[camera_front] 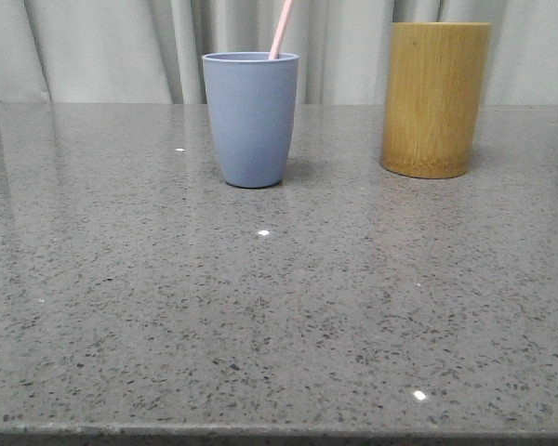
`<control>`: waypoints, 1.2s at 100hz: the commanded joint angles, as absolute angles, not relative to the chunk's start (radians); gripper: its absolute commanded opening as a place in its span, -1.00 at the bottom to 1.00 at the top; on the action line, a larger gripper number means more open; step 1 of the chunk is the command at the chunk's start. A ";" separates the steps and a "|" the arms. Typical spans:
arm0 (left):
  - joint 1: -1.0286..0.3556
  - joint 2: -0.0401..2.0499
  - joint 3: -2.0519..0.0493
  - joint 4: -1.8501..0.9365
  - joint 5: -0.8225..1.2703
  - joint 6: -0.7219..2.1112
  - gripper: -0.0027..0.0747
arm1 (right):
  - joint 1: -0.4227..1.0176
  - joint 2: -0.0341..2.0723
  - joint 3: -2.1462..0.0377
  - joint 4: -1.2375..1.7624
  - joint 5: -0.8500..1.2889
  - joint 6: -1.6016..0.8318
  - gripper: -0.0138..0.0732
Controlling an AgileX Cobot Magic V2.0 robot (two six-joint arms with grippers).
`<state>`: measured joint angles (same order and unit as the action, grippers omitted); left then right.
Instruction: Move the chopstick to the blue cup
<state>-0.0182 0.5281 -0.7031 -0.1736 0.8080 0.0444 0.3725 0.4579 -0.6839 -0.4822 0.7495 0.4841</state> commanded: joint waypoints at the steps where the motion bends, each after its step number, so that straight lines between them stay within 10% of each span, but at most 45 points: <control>1: -0.017 0.529 -0.728 -0.188 0.737 0.039 0.51 | 0.366 0.423 -0.679 -0.501 0.705 0.479 0.17; 45: -0.017 0.529 -0.728 -0.188 0.737 0.039 0.46 | 0.366 0.394 -0.636 -0.459 0.672 0.479 -0.05; 82: -0.017 0.529 -0.728 -0.188 0.737 0.039 -0.97 | 0.366 0.394 -0.636 -0.459 0.672 0.479 -0.83; 120: -0.017 0.529 -0.728 -0.188 0.737 0.039 -0.98 | 0.366 0.394 -0.636 -0.459 0.673 0.479 -0.84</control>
<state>-0.0182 0.5281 -0.7031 -0.1736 0.8080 0.0444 0.3725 0.3877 -0.6116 -0.4368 0.7426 0.4841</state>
